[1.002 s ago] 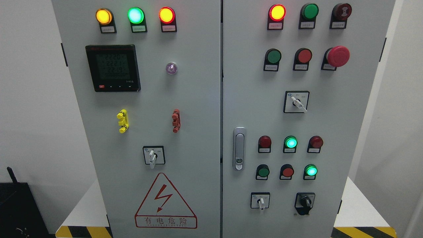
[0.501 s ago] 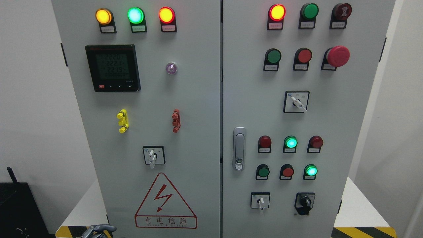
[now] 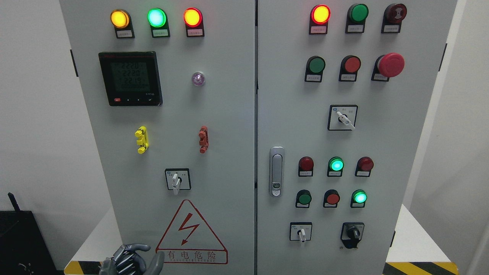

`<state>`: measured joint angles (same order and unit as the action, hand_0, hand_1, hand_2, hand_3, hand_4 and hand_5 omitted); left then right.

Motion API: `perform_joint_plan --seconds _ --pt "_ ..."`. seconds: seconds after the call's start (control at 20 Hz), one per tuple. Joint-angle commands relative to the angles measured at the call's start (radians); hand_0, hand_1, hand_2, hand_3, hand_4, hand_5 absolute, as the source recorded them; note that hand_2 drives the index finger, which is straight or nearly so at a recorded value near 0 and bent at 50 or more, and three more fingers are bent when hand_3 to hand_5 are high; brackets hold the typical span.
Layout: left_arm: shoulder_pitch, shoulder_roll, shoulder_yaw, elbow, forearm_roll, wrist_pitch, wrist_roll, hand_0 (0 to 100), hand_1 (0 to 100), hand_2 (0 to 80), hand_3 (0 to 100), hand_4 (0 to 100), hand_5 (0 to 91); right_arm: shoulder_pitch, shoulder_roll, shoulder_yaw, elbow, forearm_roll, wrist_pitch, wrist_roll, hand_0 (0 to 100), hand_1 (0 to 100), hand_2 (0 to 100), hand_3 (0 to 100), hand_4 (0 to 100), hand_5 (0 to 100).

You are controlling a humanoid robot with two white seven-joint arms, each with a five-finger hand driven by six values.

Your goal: Turn on light switch 1

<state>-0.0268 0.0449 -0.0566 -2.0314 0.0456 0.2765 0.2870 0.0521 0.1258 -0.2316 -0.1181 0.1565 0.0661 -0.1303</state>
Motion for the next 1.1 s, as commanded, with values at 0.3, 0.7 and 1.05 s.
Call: perform_joint_plan --seconds 0.3,0.7,1.05 --pt "-0.082 -0.165 -0.08 0.026 -0.182 0.047 0.011 6 74 52.7 91 95 87.7 0.0 0.0 0.0 0.0 0.0 0.0 0.0 31 0 0 0 0 0" --pt "-0.105 -0.166 -0.054 0.036 -0.188 0.062 0.012 8 73 53.0 91 95 87.7 0.0 0.0 0.0 0.0 0.0 0.0 0.0 31 0 0 0 0 0" --pt "-0.159 -0.171 -0.026 0.065 -0.19 0.09 0.049 9 73 52.5 91 95 87.6 0.0 0.0 0.0 0.0 0.0 0.0 0.0 31 0 0 0 0 0"
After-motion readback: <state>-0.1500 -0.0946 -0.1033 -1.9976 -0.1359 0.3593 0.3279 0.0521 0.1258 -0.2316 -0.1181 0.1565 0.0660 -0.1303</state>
